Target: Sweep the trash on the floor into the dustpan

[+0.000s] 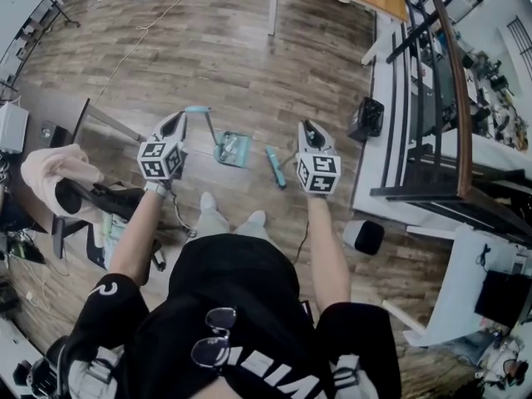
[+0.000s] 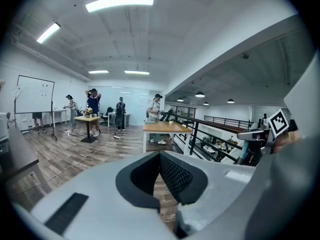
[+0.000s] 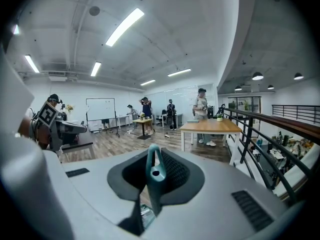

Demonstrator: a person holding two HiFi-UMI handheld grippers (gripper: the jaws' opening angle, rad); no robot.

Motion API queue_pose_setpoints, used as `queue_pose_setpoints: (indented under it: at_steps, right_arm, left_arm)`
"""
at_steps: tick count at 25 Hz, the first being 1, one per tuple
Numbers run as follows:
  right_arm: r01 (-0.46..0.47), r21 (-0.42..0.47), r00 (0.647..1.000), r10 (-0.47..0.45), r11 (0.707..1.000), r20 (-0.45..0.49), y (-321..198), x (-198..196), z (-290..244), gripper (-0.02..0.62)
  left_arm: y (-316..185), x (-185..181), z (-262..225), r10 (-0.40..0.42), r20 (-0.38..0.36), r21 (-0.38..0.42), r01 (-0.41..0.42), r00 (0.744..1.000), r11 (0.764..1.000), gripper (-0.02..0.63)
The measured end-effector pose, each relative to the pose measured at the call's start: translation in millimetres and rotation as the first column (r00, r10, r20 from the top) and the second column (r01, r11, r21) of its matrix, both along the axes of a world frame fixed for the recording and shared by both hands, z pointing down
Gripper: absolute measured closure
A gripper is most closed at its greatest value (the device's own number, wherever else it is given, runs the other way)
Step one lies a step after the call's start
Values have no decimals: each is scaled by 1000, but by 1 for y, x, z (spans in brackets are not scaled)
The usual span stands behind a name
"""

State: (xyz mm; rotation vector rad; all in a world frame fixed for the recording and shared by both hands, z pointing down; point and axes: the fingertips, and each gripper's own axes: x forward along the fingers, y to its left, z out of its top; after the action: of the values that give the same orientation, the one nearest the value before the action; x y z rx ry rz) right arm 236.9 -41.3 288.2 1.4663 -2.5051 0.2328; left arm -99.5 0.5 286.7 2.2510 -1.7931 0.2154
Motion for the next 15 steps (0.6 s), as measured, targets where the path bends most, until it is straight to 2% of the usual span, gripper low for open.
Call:
queue_pose_setpoints:
  at_steps: [15]
  right_arm:
    - [11, -10, 1000, -11, 1000, -6, -4, 10, 7, 565]
  left_arm:
    - [-3, 10, 2, 1, -6, -14, -1, 1000, 1000, 607]
